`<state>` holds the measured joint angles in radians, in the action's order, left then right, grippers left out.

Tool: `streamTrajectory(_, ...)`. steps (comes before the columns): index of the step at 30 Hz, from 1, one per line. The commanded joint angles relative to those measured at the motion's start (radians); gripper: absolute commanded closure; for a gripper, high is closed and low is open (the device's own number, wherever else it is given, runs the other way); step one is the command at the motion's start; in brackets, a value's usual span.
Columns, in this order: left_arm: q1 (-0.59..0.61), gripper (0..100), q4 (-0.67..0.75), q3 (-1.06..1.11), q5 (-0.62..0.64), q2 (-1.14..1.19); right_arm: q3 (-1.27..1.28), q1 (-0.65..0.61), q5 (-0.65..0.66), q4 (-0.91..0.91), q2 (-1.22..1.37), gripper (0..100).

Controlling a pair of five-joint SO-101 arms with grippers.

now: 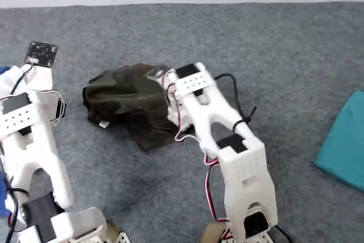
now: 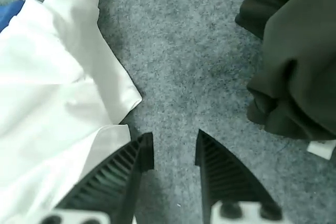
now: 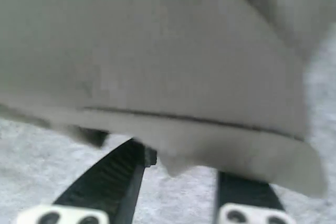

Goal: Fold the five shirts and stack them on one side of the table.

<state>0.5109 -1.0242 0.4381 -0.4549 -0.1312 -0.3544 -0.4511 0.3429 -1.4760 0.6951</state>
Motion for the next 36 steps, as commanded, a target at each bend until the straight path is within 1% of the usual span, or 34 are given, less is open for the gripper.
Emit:
streamTrajectory(1,0.005,86,0.012,-0.002,0.009,-0.005,-0.002,0.045,-0.002,0.004,0.015,99.8)
streamTrajectory(3,0.005,86,0.012,-0.002,0.009,-0.005,-0.003,0.062,0.002,-0.021,0.005,97.8)
streamTrajectory(4,0.005,86,0.012,-0.002,0.009,-0.006,-0.012,0.068,0.021,-0.038,0.001,99.2)
streamTrajectory(7,0.005,86,0.014,-0.004,0.009,-0.011,-0.064,0.079,0.091,-0.124,-0.016,98.8)
streamTrajectory(9,0.003,86,0.014,-0.008,0.009,-0.012,-0.120,0.091,0.095,-0.179,-0.030,98.7)
streamTrajectory(14,0.003,86,0.011,-0.012,0.009,-0.014,-0.255,0.168,0.100,-0.271,-0.067,98.7)
streamTrajectory(17,0.005,86,-0.006,-0.012,0.025,-0.014,-0.310,0.213,0.141,-0.312,-0.079,98.7)
streamTrajectory(20,0.003,86,-0.037,-0.028,0.046,-0.015,-0.319,0.255,0.147,-0.318,-0.093,98.7)
streamTrajectory(23,0.002,86,-0.044,-0.039,0.055,-0.015,-0.319,0.254,0.149,-0.318,-0.096,98.2)
streamTrajectory(25,0.002,86,-0.043,-0.045,0.066,-0.015,-0.319,0.225,0.147,-0.318,-0.091,94.7)
streamTrajectory(30,0.003,86,-0.046,-0.048,0.064,-0.014,-0.318,0.151,0.123,-0.318,-0.087,78.5)
streamTrajectory(32,0.005,86,-0.046,-0.048,0.064,-0.014,-0.318,0.133,0.109,-0.317,-0.084,76.1)
streamTrajectory(36,0.005,86,-0.048,-0.048,0.064,-0.014,-0.318,0.127,0.110,-0.320,-0.039,75.9)
